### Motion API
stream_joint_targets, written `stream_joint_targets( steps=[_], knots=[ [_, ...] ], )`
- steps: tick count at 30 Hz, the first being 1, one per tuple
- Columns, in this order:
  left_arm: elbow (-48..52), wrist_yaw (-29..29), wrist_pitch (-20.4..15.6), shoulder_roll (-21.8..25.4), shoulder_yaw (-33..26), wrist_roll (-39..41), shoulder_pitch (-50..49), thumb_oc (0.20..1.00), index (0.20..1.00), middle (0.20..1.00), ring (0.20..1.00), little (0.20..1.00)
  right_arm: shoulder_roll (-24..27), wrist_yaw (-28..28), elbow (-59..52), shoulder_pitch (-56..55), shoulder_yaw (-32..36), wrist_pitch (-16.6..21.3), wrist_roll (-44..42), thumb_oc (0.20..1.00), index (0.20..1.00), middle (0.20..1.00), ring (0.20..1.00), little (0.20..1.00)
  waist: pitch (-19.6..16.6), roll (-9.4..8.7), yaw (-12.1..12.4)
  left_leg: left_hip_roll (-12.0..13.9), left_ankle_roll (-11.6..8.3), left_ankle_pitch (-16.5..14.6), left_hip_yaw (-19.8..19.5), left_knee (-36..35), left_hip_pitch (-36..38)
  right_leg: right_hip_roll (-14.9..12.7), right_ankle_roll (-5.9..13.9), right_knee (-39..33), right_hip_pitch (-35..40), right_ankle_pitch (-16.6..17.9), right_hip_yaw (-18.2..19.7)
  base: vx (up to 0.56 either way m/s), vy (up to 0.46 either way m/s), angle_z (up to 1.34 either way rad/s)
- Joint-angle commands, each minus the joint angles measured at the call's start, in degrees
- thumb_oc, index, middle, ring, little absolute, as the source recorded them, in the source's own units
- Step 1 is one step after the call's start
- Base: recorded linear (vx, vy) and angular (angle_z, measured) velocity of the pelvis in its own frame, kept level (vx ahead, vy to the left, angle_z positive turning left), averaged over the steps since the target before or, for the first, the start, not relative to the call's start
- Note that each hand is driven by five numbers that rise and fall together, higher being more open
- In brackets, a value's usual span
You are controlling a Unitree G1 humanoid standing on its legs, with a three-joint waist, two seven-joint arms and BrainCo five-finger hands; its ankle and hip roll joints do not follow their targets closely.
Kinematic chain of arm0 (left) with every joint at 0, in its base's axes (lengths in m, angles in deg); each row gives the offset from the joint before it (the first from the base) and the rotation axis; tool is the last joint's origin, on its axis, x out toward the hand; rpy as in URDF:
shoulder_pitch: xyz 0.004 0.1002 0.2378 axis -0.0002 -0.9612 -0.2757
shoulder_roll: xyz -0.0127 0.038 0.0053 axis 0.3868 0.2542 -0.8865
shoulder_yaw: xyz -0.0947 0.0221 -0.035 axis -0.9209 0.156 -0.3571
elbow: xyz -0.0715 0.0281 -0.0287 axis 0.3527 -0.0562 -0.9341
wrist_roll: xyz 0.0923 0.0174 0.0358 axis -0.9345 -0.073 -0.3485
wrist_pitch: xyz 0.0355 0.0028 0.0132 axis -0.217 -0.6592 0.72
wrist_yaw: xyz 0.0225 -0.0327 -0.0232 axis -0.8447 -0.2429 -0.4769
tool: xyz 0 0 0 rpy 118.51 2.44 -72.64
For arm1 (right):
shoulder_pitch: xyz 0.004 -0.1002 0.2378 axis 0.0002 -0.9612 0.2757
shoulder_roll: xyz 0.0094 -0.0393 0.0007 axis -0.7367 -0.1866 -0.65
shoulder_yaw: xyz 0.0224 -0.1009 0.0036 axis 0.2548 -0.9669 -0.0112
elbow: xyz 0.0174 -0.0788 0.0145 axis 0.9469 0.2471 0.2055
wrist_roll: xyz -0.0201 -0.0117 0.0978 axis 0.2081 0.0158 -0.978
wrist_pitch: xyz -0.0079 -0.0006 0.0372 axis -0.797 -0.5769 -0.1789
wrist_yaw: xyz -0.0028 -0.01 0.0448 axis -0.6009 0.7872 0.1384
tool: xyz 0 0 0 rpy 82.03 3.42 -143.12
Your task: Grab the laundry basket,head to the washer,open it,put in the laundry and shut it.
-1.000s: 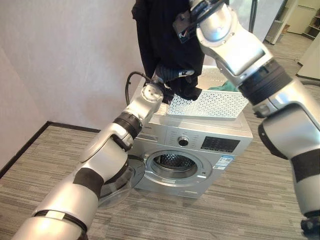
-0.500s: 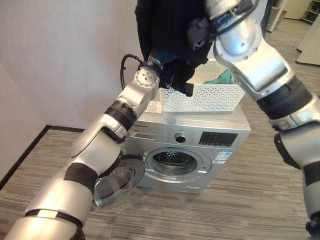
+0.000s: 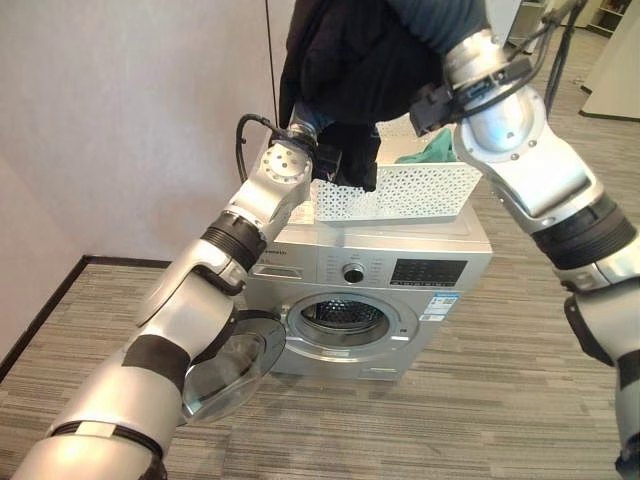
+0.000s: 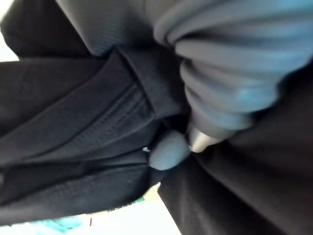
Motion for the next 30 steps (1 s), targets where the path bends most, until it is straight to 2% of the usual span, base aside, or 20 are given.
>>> stream_joint_targets(
  steps=[1, 4, 5, 6, 7, 8, 15, 17, 18, 19, 20, 22, 25, 27, 28, 30],
  knots=[
    [-0.4, 2.6, -5.4, 2.8, -1.8, -4.0, 6.6, 0.200, 0.200, 0.200, 0.200, 0.200, 5.0, 0.4, 2.8, 1.8, 3.1, 2.4, 0.6, 0.200, 0.200, 0.200, 0.200, 0.200, -0.4, 2.39, 2.6, 1.5, -1.85, -6.5, -3.1, 0.4, 4.0, -1.2, 2.40, 0.0, -1.7, -2.8, 0.9, 0.00, -0.001, -0.05],
    [1.6, 3.6, -5.7, 4.2, -2.7, -6.4, 5.8, 0.200, 0.200, 0.200, 0.200, 0.200, 5.5, 1.0, 2.2, -0.8, 4.3, 2.8, 0.0, 0.200, 0.200, 0.200, 0.200, 0.200, -0.4, 2.38, 2.4, 1.6, -1.80, -6.6, -3.0, 0.4, 4.2, -1.3, 2.42, 0.0, -1.7, -2.9, 1.0, 0.00, 0.000, 0.00],
    [2.2, 3.8, -5.7, 4.4, -2.9, -7.0, 5.5, 0.200, 0.200, 0.200, 0.200, 0.200, 5.7, 1.1, 2.0, -1.5, 4.6, 2.8, -0.1, 0.432, 0.432, 0.432, 0.432, 0.432, -0.5, 2.31, 2.4, 1.6, -1.80, -6.7, -2.9, 0.4, 4.2, -1.3, 2.43, 0.0, -1.6, -2.9, 1.0, 0.00, 0.000, 0.00],
    [2.8, 4.1, -5.7, 4.8, -3.4, -7.6, 5.3, 0.200, 0.200, 0.200, 0.200, 0.200, 5.8, 1.3, 2.0, -2.5, 5.1, 2.9, -0.5, 0.533, 0.533, 0.533, 0.533, 0.533, -0.5, 2.33, 2.4, 1.6, -1.80, -6.7, -2.9, 0.4, 4.2, -1.3, 2.43, 0.0, -1.6, -2.8, 1.0, 0.00, 0.000, 0.00],
    [3.3, 4.3, -5.8, 5.0, -3.6, -8.1, 5.2, 0.200, 0.200, 0.200, 0.200, 0.200, 6.0, 1.5, 1.8, -3.2, 5.4, 2.9, -0.8, 0.856, 0.856, 0.856, 0.856, 0.856, -0.5, 2.30, 2.4, 1.5, -1.79, -6.7, -2.9, 0.4, 4.2, -1.3, 2.44, 0.0, -1.7, -2.8, 1.0, 0.00, 0.000, 0.00],
    [3.4, 4.3, -5.7, 5.0, -3.6, -8.2, 5.1, 0.200, 0.200, 0.200, 0.200, 0.200, 6.1, 1.5, 1.7, -3.3, 5.5, 2.9, -0.8, 1.000, 1.000, 1.000, 1.000, 1.000, -0.5, 2.27, 2.4, 1.5, -1.78, -6.7, -2.9, 0.4, 4.2, -1.3, 2.44, 0.0, -1.7, -2.8, 1.0, 0.00, 0.000, 0.00],
    [9.4, 5.9, -6.7, 8.5, -6.5, -11.2, 4.0, 0.200, 0.200, 0.200, 0.200, 0.200, 9.4, 2.5, -1.9, -10.1, 10.9, 4.2, -1.3, 1.000, 1.000, 1.000, 1.000, 1.000, -0.8, 2.60, 1.9, 1.3, -1.63, -7.0, -2.7, 0.4, 4.4, -1.3, 2.63, 0.0, -1.7, -2.8, 1.1, 0.00, 0.000, 0.00],
    [11.9, 6.3, -6.9, 10.0, -7.4, -12.4, 3.5, 0.200, 0.200, 0.200, 0.200, 0.200, 10.6, 3.0, -5.0, -14.1, 14.4, 4.8, -0.7, 1.000, 1.000, 1.000, 1.000, 1.000, -0.9, 2.81, 1.6, 1.2, -1.54, -7.1, -2.6, 0.4, 4.5, -1.4, 2.73, 0.0, -1.7, -2.7, 1.3, 0.00, 0.000, 0.00],
    [14.2, 6.4, -7.6, 11.2, -8.8, -12.6, 3.0, 0.200, 0.200, 0.200, 0.200, 0.200, 11.5, 3.4, -7.8, -18.4, 18.5, 5.9, -0.5, 1.000, 1.000, 1.000, 1.000, 1.000, -1.0, 3.23, 1.0, 1.2, -1.42, -7.3, -2.5, 0.4, 4.5, -1.5, 2.81, 0.0, -1.7, -2.7, 1.4, 0.00, 0.000, 0.00],
    [14.4, 6.4, -7.5, 11.2, -8.7, -12.6, 2.8, 0.200, 0.200, 0.200, 0.200, 0.200, 11.5, 3.5, -8.2, -19.1, 19.0, 5.8, -0.4, 1.000, 1.000, 1.000, 1.000, 1.000, -1.1, 3.11, 1.1, 1.2, -1.42, -7.3, -2.5, 0.4, 4.6, -1.5, 2.82, 0.0, -1.7, -2.7, 1.3, 0.00, 0.000, 0.00],
    [16.5, 6.7, -8.3, 12.2, -10.2, -12.4, 2.3, 0.200, 0.200, 0.200, 0.200, 0.200, 11.4, 2.9, -10.5, -23.6, 23.7, 7.0, 0.3, 1.000, 1.000, 1.000, 1.000, 1.000, -1.1, 3.58, 0.6, 1.1, -1.27, -7.5, -2.3, 0.4, 4.6, -1.6, 2.90, 0.0, -1.8, -2.8, 1.6, 0.00, 0.000, 0.00],
    [18.1, 6.9, -8.3, 12.6, -10.7, -12.5, 1.5, 0.200, 0.200, 0.200, 0.200, 0.200, 10.9, 2.7, -12.2, -27.6, 27.0, 7.1, 1.0, 1.000, 1.000, 1.000, 1.000, 1.000, -1.3, 3.44, 0.7, 1.0, -1.19, -7.6, -2.2, 0.4, 4.7, -1.6, 2.92, 0.0, -1.8, -2.8, 1.7, 0.01, 0.005, -0.02],
    [27.7, 7.7, -9.2, 17.3, -15.6, -15.4, -2.8, 0.200, 0.200, 0.200, 0.200, 0.200, 9.6, 0.3, -15.5, -40.7, 38.6, 5.7, 10.1, 1.000, 1.000, 1.000, 1.000, 1.000, -1.4, 4.15, 0.2, 0.9, -0.87, -8.1, -1.9, 0.4, 5.0, -1.8, 3.12, 0.0, -1.9, -2.6, 2.0, 0.02, 0.012, -0.11],
    [30.4, 7.7, -9.3, 18.1, -16.9, -16.1, -4.7, 0.200, 0.200, 0.200, 0.200, 0.200, 9.0, -0.3, -16.2, -44.8, 41.4, 4.7, 13.9, 1.000, 1.000, 1.000, 1.000, 1.000, -1.6, 4.17, 0.3, 0.8, -0.78, -8.2, -1.9, 0.4, 5.0, -1.9, 3.11, 0.0, -1.8, -2.6, 2.1, 0.02, 0.006, -0.13],
    [35.7, 7.6, -9.6, 19.5, -20.8, -17.7, -8.8, 0.200, 0.200, 0.200, 0.200, 0.200, 7.6, -1.1, -15.6, -52.6, 45.7, 2.7, 21.5, 1.000, 1.000, 1.000, 1.000, 1.000, -1.5, 4.39, 0.3, 0.7, -0.61, -8.4, -1.9, 0.4, 5.1, -1.9, 3.18, 0.0, -1.8, -2.7, 2.0, 0.03, 0.001, -0.11],
    [39.2, 7.3, -9.6, 19.0, -23.1, -19.6, -11.1, 0.200, 0.200, 0.200, 0.200, 0.200, 5.5, -1.8, -14.9, -58.0, 47.6, 1.1, 26.3, 1.000, 1.000, 1.000, 1.000, 1.000, -1.5, 4.39, 0.5, 0.7, -0.47, -8.5, -2.1, 0.4, 5.1, -2.0, 3.15, 0.0, -1.7, -2.7, 1.9, 0.02, -0.001, -0.05]
  ],
)
